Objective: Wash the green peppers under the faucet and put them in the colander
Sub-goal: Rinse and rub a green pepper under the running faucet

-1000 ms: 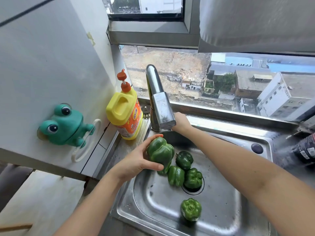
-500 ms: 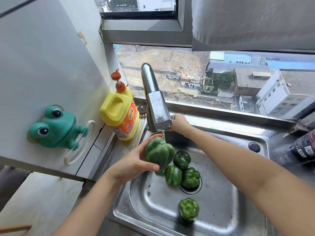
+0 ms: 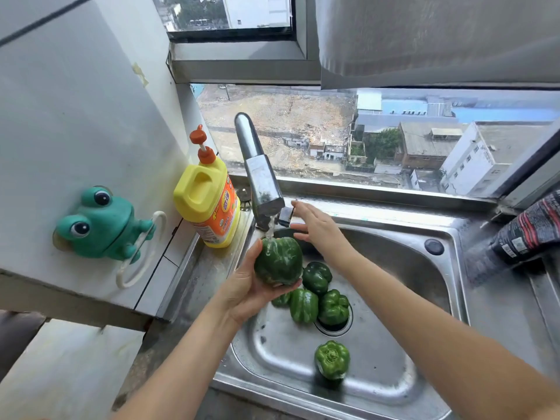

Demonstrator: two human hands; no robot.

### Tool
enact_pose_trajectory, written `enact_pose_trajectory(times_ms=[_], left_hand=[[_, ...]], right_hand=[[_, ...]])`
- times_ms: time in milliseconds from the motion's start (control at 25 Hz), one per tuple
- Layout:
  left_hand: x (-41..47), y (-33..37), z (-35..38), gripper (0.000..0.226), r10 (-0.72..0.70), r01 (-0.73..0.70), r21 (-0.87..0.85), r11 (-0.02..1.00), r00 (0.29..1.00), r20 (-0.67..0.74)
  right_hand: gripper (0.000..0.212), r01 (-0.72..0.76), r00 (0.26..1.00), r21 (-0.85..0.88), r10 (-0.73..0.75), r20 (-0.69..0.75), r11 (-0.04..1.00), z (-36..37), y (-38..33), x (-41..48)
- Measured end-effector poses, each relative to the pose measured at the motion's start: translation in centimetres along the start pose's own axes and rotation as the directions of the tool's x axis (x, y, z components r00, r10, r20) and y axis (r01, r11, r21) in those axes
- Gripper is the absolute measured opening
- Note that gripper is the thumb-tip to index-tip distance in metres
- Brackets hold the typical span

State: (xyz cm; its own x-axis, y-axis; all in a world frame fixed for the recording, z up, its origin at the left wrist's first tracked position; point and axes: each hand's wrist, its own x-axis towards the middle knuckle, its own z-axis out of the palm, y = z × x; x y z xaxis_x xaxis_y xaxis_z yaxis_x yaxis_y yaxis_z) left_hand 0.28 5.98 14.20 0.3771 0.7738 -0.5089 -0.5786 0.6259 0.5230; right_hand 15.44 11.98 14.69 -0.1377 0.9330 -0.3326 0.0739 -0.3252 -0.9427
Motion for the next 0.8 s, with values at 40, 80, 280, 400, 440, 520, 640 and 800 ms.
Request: enact_pose_trajectory(times_ms=[40, 80, 280, 400, 440, 520, 640, 800], left_hand=[[0.3, -0.3, 0.4, 0.075, 0.003, -0.005, -0.045, 0.999, 0.999, -0.038], [0.5, -0.6, 0.9, 0.067, 0.006, -0.011, -0.077, 0.997, 0.998, -0.067], [0.5, -1.5, 2.5, 0.033, 0.062, -0.059, 0.017, 0.998, 0.977, -0.205], [0.8, -0.7, 3.2, 0.024, -0.017, -0.002, -0.061, 0.998, 0.948, -0.318], [0.9, -0.3, 3.3, 0.022, -0.066, 0.034, -0.103, 0.994, 0.944, -0.322], [1.0, 0.3, 3.2, 0.020, -0.111, 0.059, -0.163, 0.985, 0.936, -0.333], [1.3, -0.3, 3.6, 0.021, -0.017, -0.010, -0.073, 0.997, 0.935, -0.356], [1.7, -0.4, 4.5, 0.022, 0.148, -0.119, 0.097, 0.988, 0.904, -0.401]], right_hand=[[0.040, 0.037, 0.999, -0.028, -0.037, 0.004, 0.999, 0.7, -0.1, -1.7], [0.037, 0.071, 0.997, -0.105, -0.071, -0.002, 0.992, 1.4, 0.0, -2.9], [0.024, 0.182, 0.956, -0.297, -0.239, -0.168, 0.937, 3.5, 2.0, -3.9], [0.027, 0.455, 0.818, -0.443, -0.559, -0.135, 0.772, 4.5, 3.7, -5.0], [0.031, 0.520, 0.769, -0.510, -0.635, -0.069, 0.685, 4.6, 4.1, -5.3], [0.037, 0.549, 0.759, -0.542, -0.651, 0.005, 0.636, 4.2, 4.1, -5.2], [0.023, 0.286, 0.914, -0.400, -0.373, -0.158, 0.871, 3.7, 2.1, -4.5], [0.029, 0.038, 0.972, -0.207, -0.084, -0.220, 0.978, 3.6, 0.0, -3.6]])
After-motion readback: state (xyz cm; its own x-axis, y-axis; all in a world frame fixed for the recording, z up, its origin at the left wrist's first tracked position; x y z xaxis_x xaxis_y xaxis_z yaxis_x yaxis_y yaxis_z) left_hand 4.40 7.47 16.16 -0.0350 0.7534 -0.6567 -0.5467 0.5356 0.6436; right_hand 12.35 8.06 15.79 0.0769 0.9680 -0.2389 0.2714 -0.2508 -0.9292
